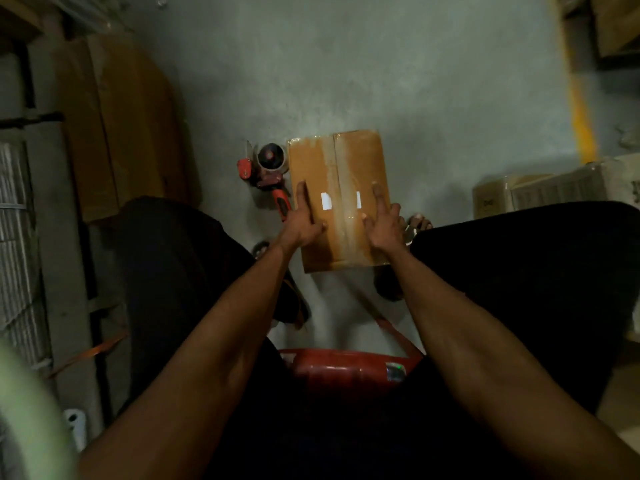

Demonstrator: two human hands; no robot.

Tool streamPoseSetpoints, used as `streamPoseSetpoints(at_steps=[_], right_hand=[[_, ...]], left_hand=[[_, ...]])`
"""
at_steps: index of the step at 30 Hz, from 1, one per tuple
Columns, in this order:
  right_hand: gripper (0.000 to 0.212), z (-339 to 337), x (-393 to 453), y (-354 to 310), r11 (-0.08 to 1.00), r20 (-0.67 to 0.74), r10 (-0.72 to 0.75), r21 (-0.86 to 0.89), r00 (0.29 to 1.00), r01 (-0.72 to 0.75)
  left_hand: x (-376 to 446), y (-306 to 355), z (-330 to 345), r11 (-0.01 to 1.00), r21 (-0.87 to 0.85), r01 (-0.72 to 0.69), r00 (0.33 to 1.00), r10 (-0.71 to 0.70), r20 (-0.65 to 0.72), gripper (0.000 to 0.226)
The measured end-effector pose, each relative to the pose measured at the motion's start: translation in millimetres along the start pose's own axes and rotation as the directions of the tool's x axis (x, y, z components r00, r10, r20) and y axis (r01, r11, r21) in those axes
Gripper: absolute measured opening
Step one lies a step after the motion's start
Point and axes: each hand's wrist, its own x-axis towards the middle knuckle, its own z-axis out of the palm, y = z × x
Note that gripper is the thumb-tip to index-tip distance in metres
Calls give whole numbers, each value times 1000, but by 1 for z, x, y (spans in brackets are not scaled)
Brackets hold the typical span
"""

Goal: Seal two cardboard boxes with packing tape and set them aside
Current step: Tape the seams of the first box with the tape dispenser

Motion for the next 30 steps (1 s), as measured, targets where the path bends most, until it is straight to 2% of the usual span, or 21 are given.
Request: streamPoseSetpoints(at_steps=[2, 5, 11, 13, 15, 20, 24, 27, 30], right_hand=[[74, -9, -8, 6, 997, 30, 29, 68, 999, -31], [69, -30, -15, 5, 988, -41, 63, 144, 997, -56], [78, -65, -9, -12, 968, -52, 24, 252, 998, -10], [82, -69, -11, -15, 963, -40, 23, 270, 999, -11], [88, -72, -13, -18, 962, -31, 15, 271, 999, -6], [117, -75, -25, -21, 975, 77, -33, 222, 996, 15], [135, -64, -31, -14, 992, 90, -64, 113, 994, 53], [131, -47, -34, -12, 999, 96, -29, 47, 995, 24], [126, -27, -32, -6, 999, 170, -14, 37, 985, 8]], left_hand=[[-8, 7, -8, 997, -71, -7, 1000, 6, -19, 117], [-13, 17, -27, 973, -229, 6, 994, -30, -103, 102], [-33, 44, -46, 912, -403, -79, 986, 12, -164, 52], [-39, 43, -48, 896, -437, -76, 991, 19, -132, 52], [-41, 41, -48, 903, -420, -91, 991, 40, -130, 63], [-42, 42, -49, 939, -322, -123, 991, 100, -87, 99], [-41, 34, -39, 994, -31, -109, 994, 109, -10, 136], [-38, 26, -24, 982, 180, -50, 999, 50, 3, 133], [-34, 18, -11, 963, 270, 5, 998, -23, 64, 125]])
